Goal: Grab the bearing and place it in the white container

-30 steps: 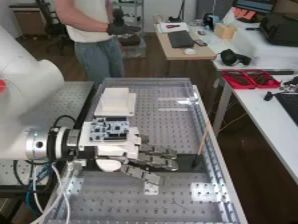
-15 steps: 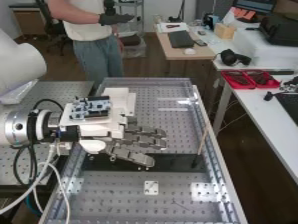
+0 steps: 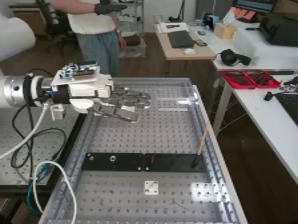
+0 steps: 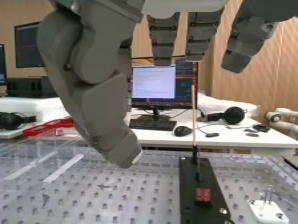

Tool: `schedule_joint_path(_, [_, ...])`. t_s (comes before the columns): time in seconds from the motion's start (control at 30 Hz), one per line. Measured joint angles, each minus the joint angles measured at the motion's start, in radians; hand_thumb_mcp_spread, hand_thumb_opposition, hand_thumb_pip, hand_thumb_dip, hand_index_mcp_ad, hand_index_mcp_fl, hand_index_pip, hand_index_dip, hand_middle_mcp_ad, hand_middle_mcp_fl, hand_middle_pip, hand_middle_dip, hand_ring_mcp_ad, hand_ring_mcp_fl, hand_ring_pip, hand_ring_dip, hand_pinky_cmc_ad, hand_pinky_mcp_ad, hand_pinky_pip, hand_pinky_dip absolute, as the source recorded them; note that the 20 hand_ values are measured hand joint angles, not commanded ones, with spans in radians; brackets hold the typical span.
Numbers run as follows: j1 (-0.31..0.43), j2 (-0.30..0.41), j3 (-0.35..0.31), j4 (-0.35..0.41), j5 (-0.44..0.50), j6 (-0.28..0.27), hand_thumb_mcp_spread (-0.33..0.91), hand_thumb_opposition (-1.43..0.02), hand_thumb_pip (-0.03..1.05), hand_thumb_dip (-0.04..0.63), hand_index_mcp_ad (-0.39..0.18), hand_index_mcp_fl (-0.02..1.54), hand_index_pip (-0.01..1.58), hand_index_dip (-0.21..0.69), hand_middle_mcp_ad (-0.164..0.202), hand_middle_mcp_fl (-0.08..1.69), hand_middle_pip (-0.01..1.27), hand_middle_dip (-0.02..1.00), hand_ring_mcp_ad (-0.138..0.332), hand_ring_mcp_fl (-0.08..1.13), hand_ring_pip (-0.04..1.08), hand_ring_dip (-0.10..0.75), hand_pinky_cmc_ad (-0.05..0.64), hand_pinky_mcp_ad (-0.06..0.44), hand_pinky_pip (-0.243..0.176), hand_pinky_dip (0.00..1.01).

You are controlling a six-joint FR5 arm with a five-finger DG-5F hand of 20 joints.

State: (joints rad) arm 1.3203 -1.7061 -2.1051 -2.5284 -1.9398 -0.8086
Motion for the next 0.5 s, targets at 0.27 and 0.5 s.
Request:
schedule_joint_path(0.27, [0.155,0.093,-0.072,-0.007,0.162,-0.004,0.57,-1.01,0.58,0.298,-0.188,0.36,1.44,0.091,0.079,0.02,0.13,0.16,0.141,0.0,0.08,0.073,0.38,0.297,-0.089,0.18])
schedule_joint_path(0.5, [0.297,0.148,-0.113,-0.016,0.312,-0.003,0.57,-1.01,0.58,0.298,-0.197,0.36,1.44,0.091,0.08,0.02,0.13,0.16,0.138,0.0,0.08,0.073,0.379,0.297,-0.089,0.18])
